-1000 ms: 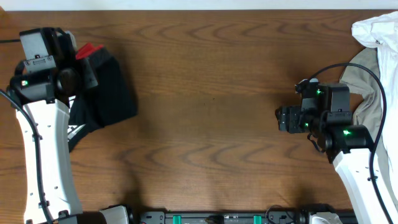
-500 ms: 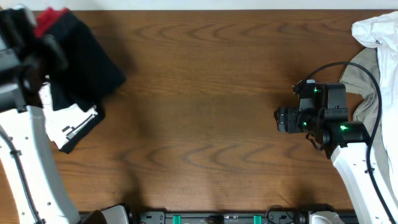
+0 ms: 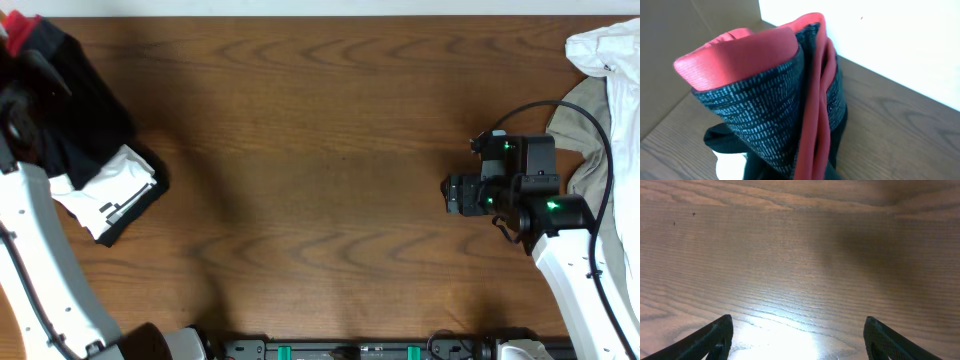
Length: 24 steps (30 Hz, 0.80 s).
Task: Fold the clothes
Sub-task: 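Lower the leggings onto the white shirt stack and open the left gripper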
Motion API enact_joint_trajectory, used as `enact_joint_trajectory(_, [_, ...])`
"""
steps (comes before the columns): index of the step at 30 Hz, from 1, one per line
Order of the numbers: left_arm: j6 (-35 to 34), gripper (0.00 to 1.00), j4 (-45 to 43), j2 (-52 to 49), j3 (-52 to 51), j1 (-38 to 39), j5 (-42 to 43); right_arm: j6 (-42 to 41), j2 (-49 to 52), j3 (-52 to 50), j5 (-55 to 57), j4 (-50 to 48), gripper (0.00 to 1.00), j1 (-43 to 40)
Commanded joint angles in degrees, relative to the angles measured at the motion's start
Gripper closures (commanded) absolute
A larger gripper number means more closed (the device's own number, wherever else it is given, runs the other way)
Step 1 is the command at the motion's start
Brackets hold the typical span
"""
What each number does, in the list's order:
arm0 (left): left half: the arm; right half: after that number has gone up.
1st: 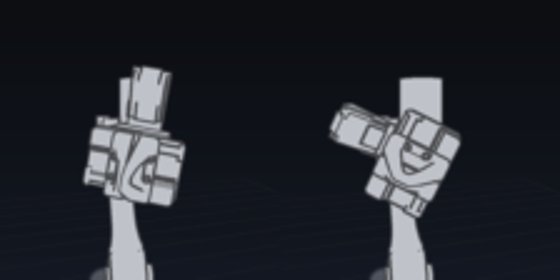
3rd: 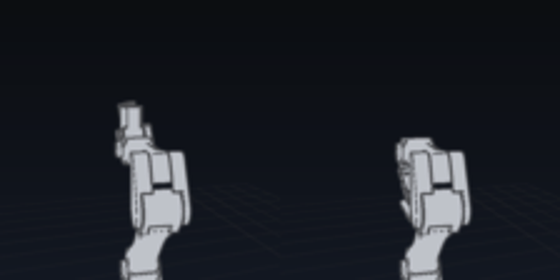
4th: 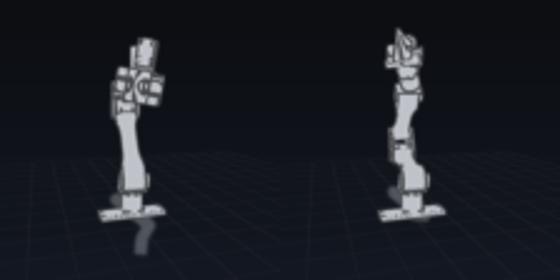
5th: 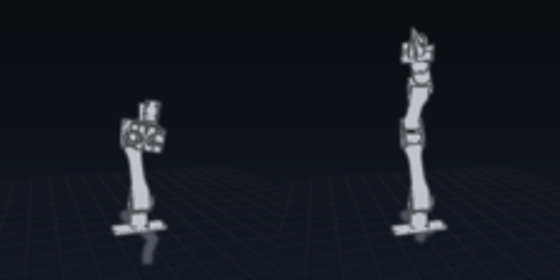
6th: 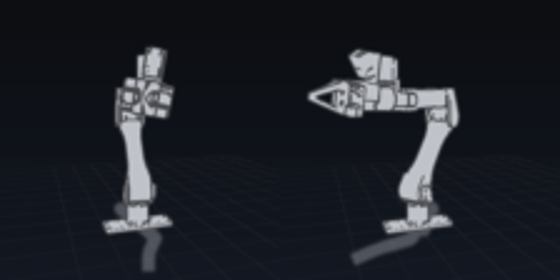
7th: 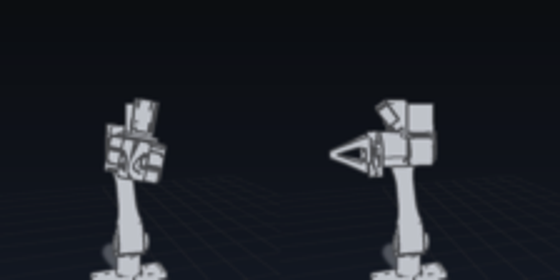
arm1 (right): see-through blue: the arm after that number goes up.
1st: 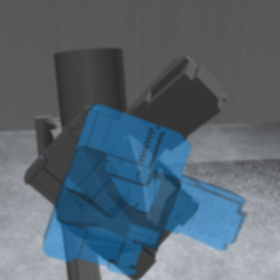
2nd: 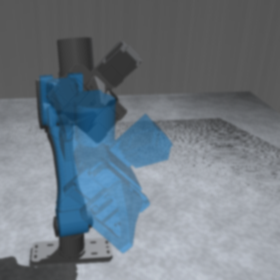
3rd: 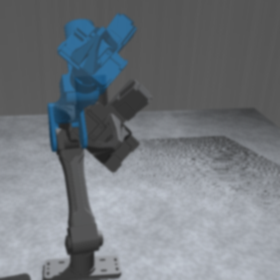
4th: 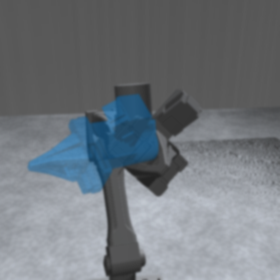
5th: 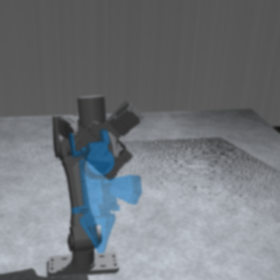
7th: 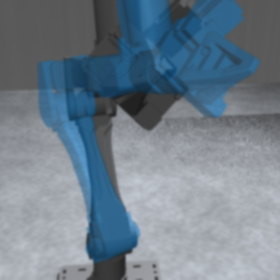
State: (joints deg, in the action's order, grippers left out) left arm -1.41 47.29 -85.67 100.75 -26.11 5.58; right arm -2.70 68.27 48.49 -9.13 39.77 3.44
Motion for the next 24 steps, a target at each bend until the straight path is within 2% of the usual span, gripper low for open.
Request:
enact_joint_trajectory(1, [0.70,0.94,-0.70,-1.88,1.40,-0.24,-0.04,0.66,0.31,0.57,0.15,0.13,0.18,-0.48])
enact_joint_trajectory(6, [0.52,0.94,-0.90,-2.51,1.40,-0.24,-0.07,0.66,0.31,0.57,0.17,0.15,0.18,-0.48])
enact_joint_trajectory(10, [-3.02,0.94,-0.94,-2.29,1.40,-0.22,0.52,0.66,0.31,0.57,0.37,0.15,0.19,-0.48])
enact_joint_trajectory(14, [-3.82,0.94,-0.63,-1.90,1.40,-0.22,5.29,1.07,0.31,0.57,0.35,0.22,0.18,-0.48])
enact_joint_trajectory(24, [-9.11,0.94,1.49,-1.44,1.40,-0.24,5.64,1.29,0.31,0.57,1.05,1.03,0.18,-0.48])
